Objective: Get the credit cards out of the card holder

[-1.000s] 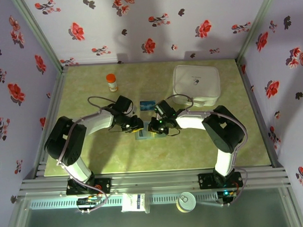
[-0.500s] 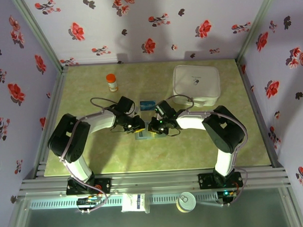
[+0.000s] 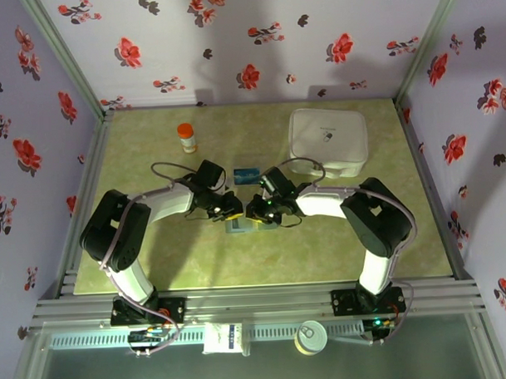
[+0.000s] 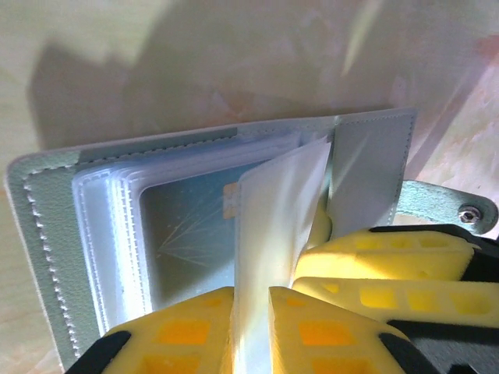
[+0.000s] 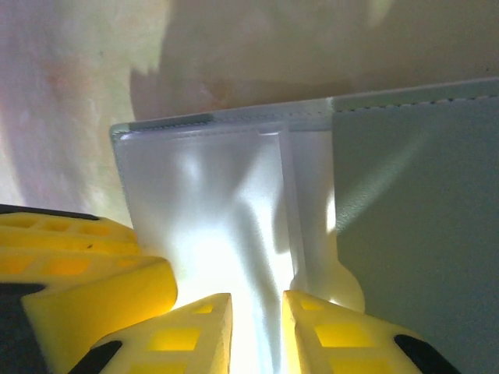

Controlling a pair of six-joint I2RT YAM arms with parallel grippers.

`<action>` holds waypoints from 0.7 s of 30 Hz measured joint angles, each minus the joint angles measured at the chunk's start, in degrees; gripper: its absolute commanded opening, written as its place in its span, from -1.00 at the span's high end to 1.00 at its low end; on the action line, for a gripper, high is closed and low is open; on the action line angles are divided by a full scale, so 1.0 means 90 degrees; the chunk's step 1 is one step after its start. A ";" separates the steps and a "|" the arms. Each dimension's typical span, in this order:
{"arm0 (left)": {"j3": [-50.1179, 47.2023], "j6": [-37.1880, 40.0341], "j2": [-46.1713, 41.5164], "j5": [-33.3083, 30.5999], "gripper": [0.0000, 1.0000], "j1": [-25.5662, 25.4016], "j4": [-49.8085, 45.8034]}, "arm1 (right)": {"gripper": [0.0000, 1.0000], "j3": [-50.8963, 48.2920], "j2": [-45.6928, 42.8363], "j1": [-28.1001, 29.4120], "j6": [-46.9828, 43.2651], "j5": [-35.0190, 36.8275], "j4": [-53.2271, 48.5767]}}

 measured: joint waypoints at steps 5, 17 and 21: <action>0.0143 0.0000 -0.0007 0.0002 0.64 -0.0022 -0.0024 | 0.46 -0.0022 -0.0406 -0.0027 -0.0002 0.0163 -0.0138; 0.0918 -0.0075 0.0219 0.0024 0.35 -0.0406 -0.0049 | 0.41 -0.0231 -0.1729 -0.0379 -0.0032 0.0733 -0.0743; 0.1173 -0.0102 0.0556 0.0051 0.26 -0.0578 -0.0044 | 0.38 -0.0287 -0.1953 -0.0491 -0.0061 0.0855 -0.0930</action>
